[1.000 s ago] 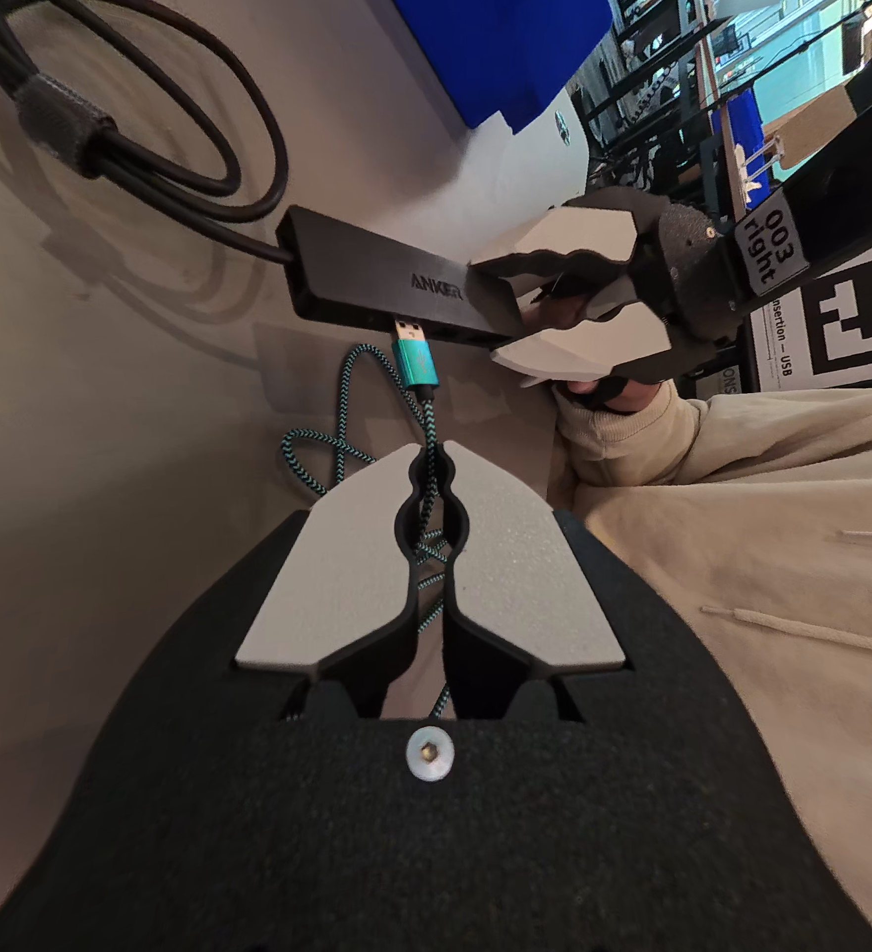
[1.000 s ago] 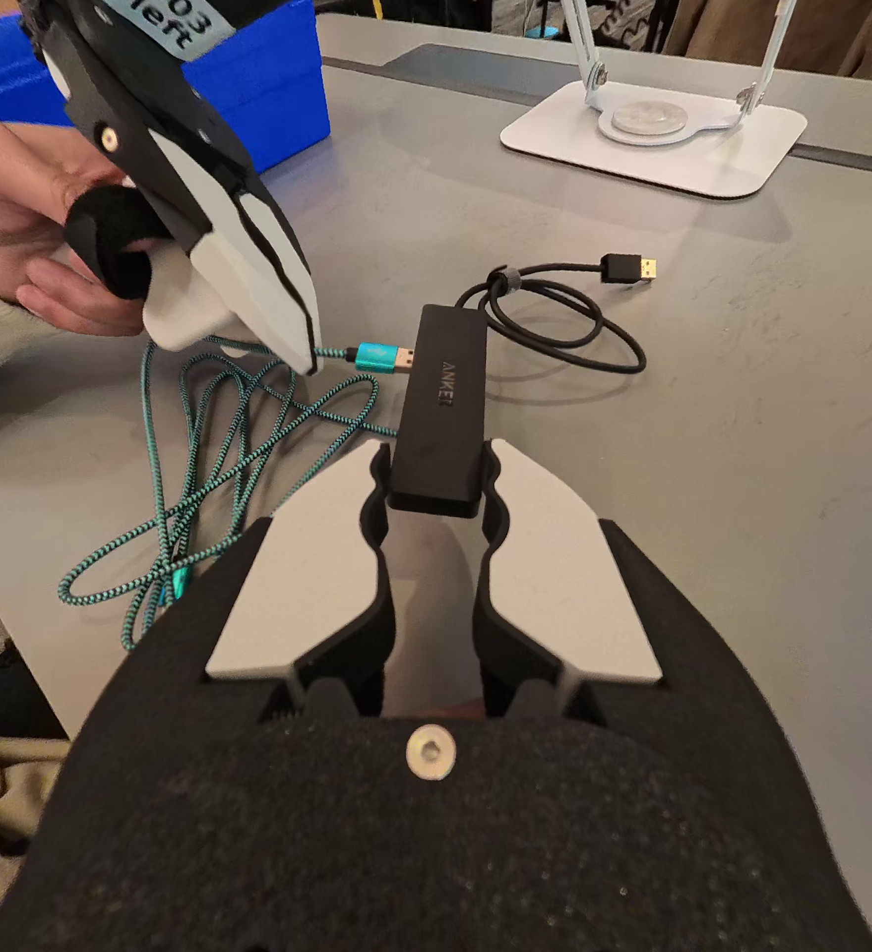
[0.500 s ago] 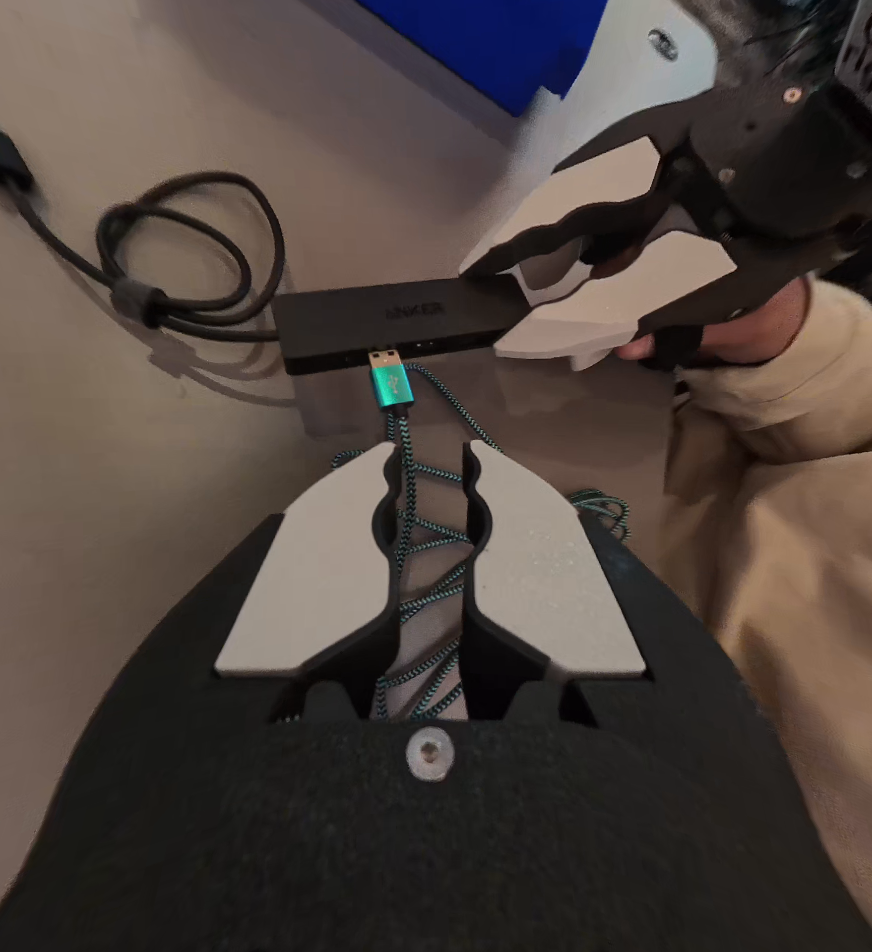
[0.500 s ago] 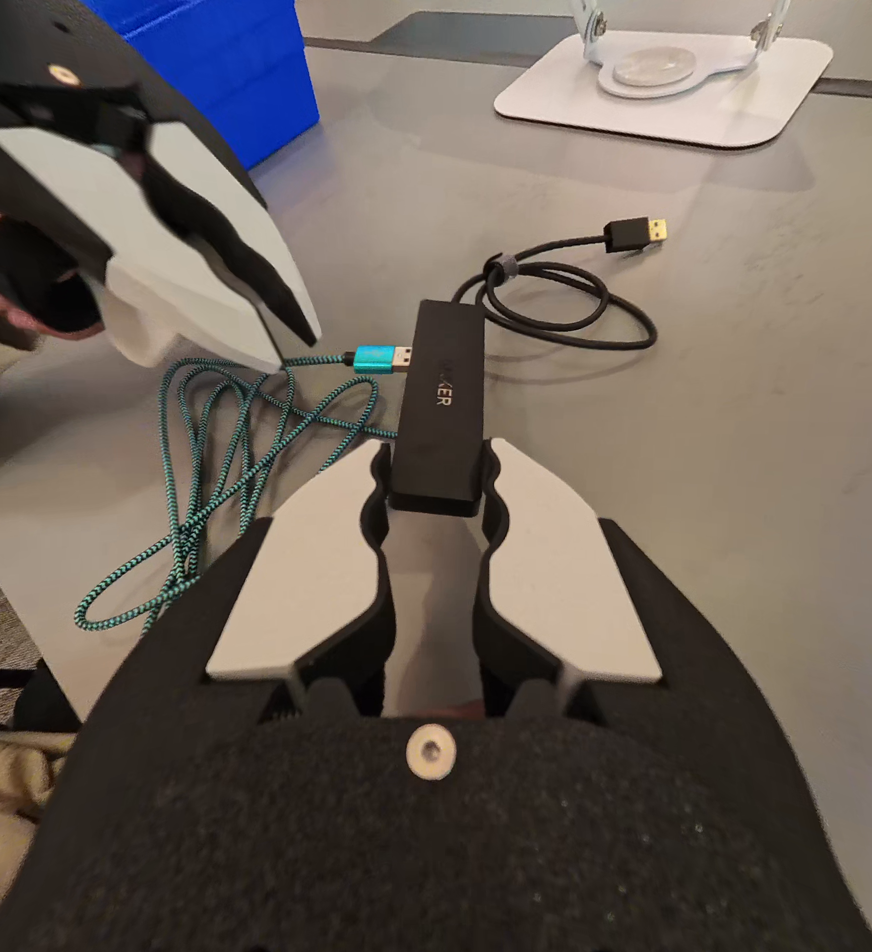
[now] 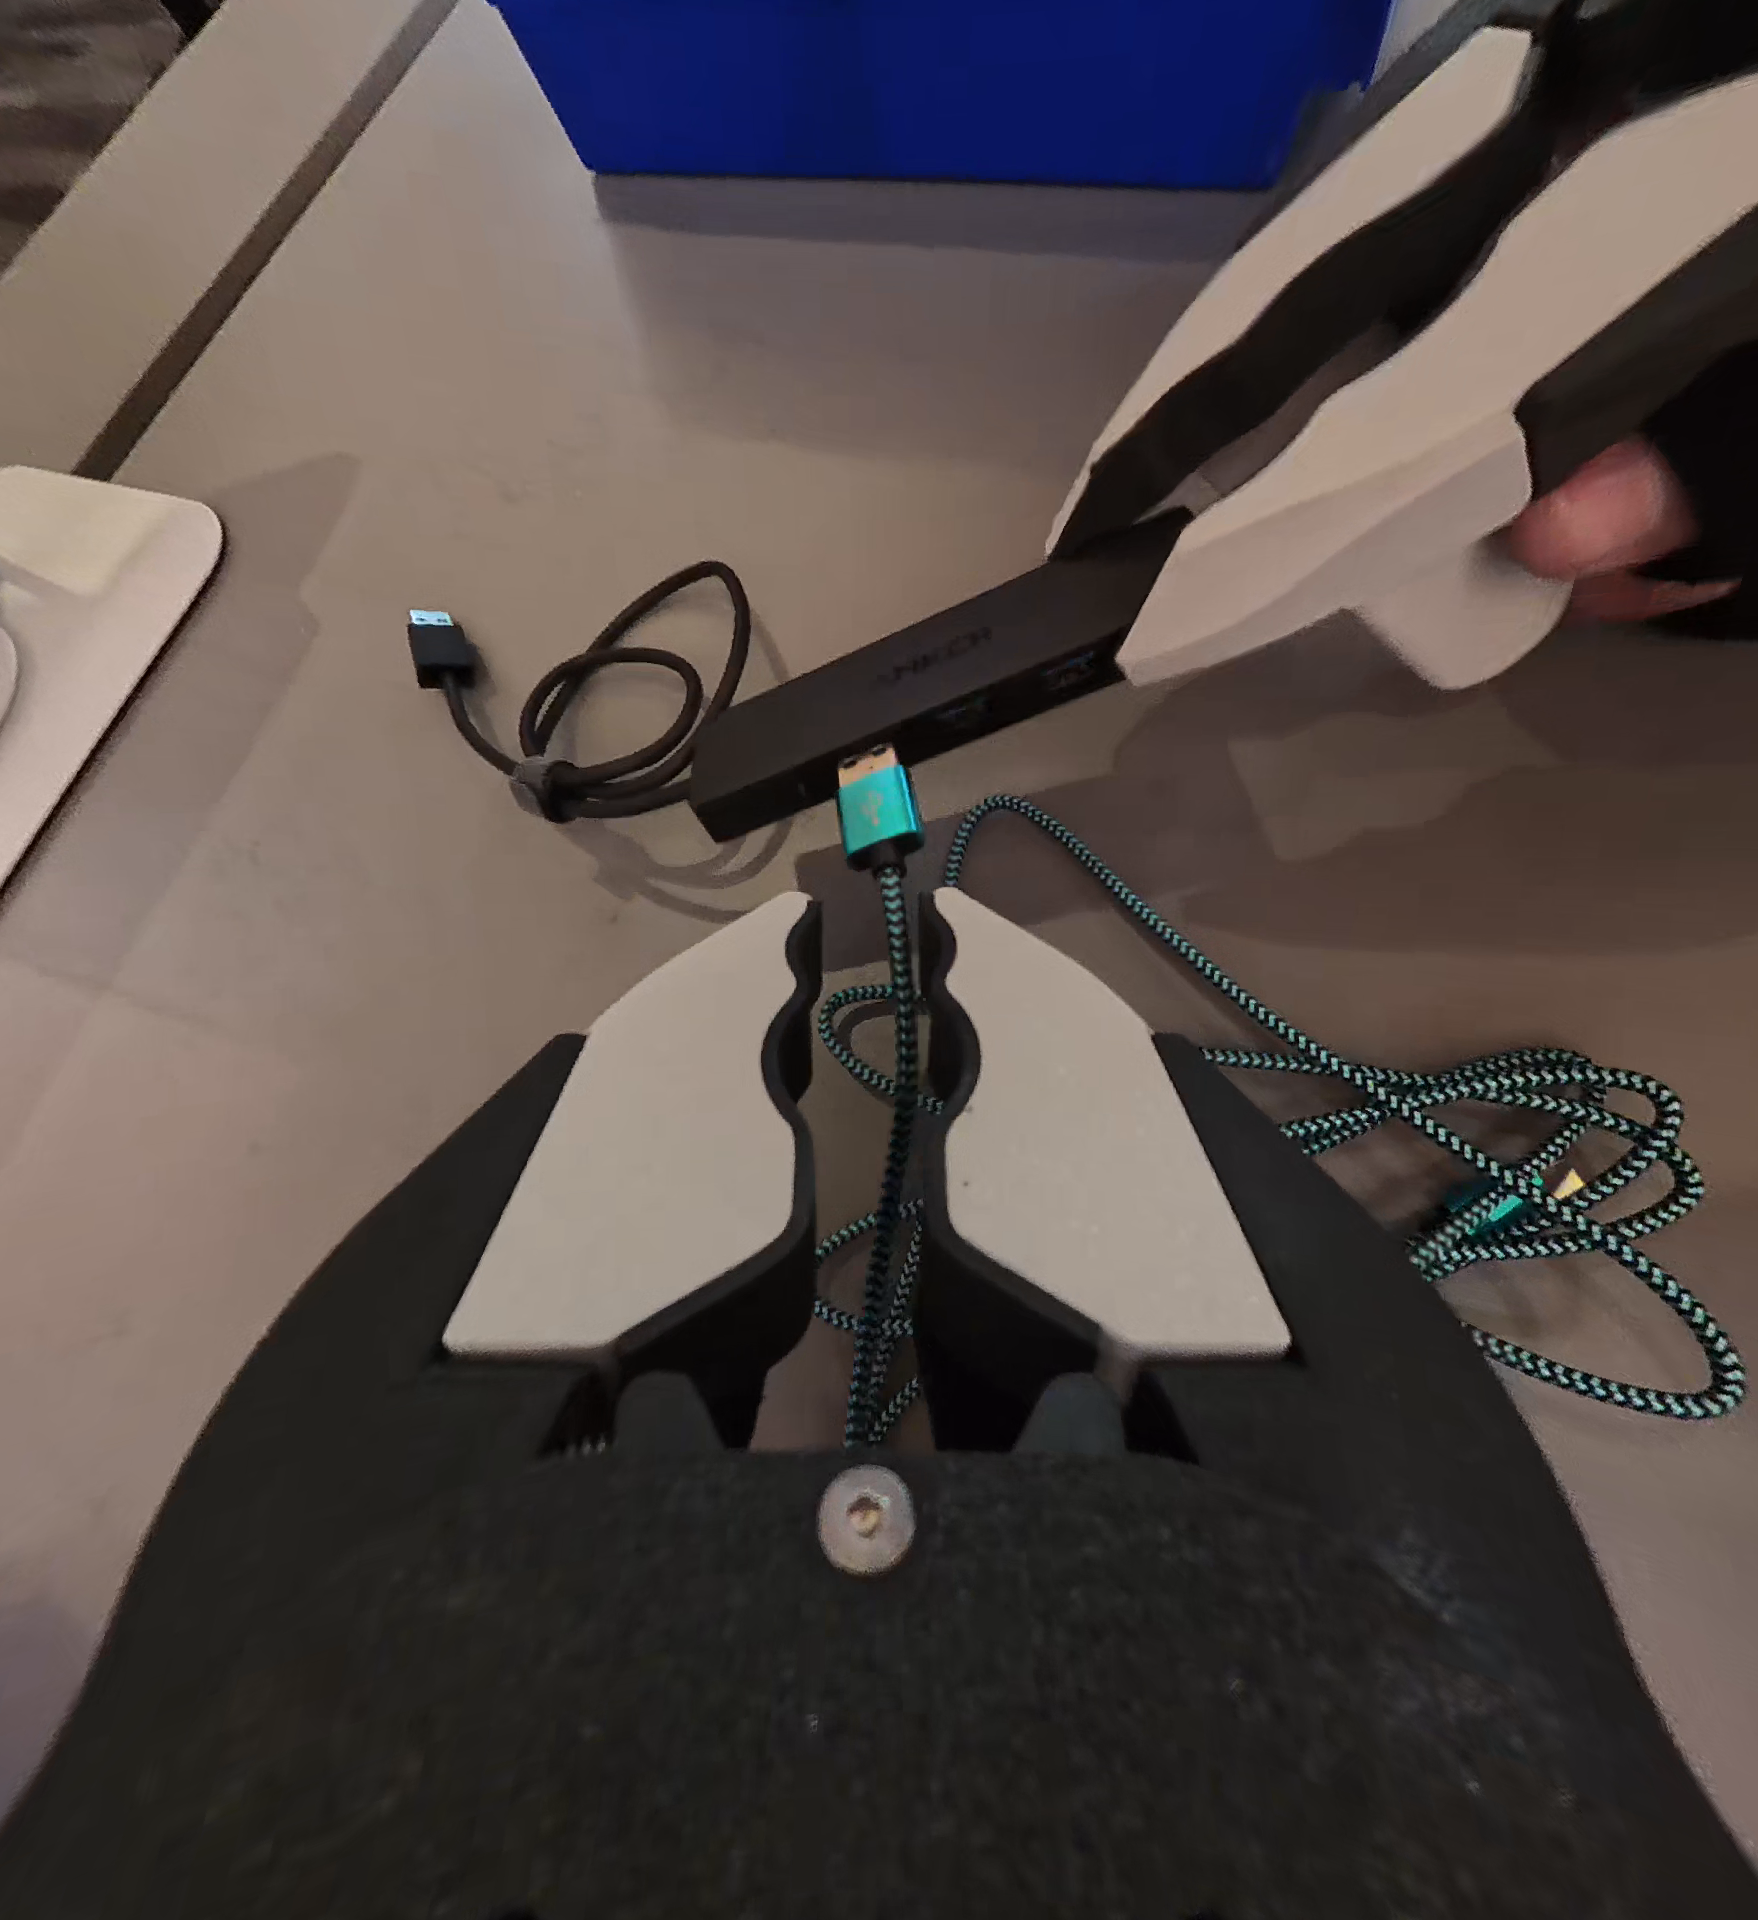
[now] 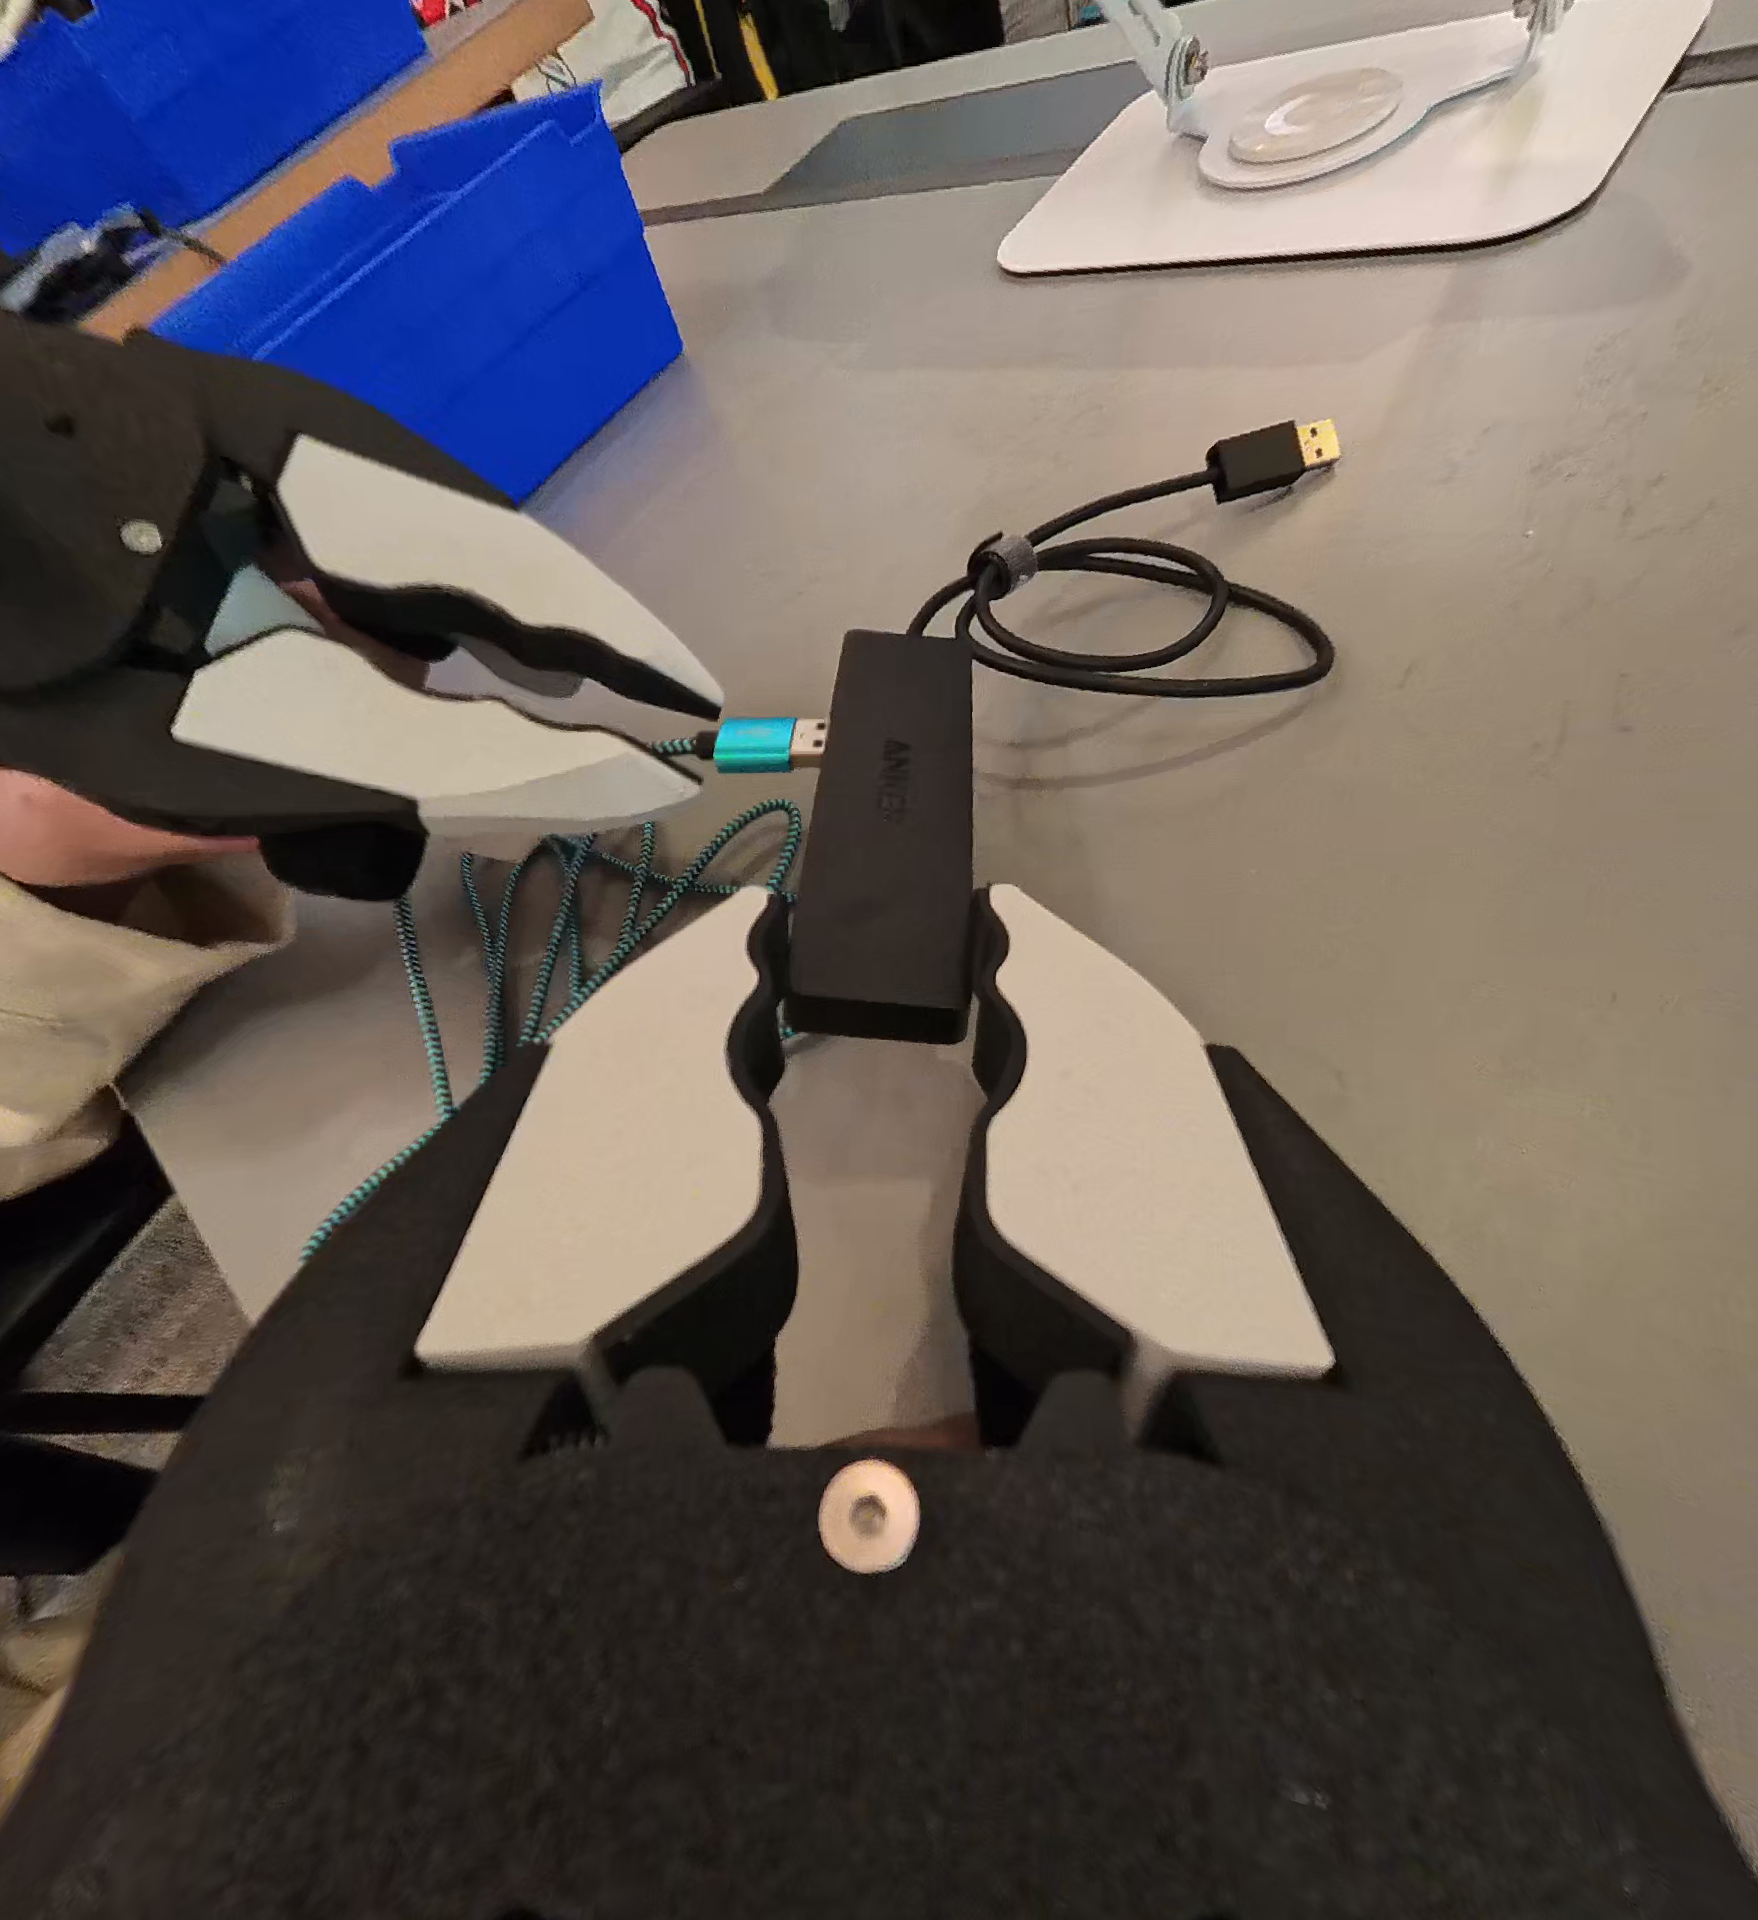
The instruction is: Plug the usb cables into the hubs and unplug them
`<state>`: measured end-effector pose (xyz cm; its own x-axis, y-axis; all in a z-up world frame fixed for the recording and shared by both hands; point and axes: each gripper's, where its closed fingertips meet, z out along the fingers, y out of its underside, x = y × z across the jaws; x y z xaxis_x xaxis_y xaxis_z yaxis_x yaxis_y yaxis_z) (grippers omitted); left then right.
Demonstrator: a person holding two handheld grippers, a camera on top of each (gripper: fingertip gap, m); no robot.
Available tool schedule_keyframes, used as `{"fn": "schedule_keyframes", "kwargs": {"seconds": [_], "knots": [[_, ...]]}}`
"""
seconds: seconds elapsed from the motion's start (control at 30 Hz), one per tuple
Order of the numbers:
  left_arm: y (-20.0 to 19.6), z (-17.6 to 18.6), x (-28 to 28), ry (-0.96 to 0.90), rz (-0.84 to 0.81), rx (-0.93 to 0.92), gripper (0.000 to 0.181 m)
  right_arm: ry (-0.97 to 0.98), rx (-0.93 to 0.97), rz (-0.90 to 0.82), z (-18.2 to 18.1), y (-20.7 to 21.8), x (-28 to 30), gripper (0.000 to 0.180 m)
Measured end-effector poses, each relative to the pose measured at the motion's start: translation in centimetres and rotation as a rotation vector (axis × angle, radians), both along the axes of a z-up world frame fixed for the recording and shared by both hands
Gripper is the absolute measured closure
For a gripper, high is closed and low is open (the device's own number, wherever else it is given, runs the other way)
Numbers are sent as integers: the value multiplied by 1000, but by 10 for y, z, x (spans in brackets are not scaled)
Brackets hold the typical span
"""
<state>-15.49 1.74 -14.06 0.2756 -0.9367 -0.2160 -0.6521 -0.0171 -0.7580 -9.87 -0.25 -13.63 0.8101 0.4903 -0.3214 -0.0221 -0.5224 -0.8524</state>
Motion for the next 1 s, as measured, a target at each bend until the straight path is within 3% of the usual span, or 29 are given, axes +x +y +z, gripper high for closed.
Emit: {"fn": "schedule_keyframes", "kwargs": {"seconds": [0.1, 0.2, 0.8, 1.0], "knots": [[0, -1, 0, 0, 9, 39, 164, 48, -18, 6, 1, 0, 0, 146], [-2, 0, 1, -16, 6, 32, 178, 53, -25, 11, -1, -1, -2, 146], [-3, -9, -2, 65, -18, -43, 179, -28, 0, 81, -8, -4, -6, 146], [-5, -9, -2, 53, -30, -60, 179, -195, -4, 122, -15, -3, -6, 146]]}}
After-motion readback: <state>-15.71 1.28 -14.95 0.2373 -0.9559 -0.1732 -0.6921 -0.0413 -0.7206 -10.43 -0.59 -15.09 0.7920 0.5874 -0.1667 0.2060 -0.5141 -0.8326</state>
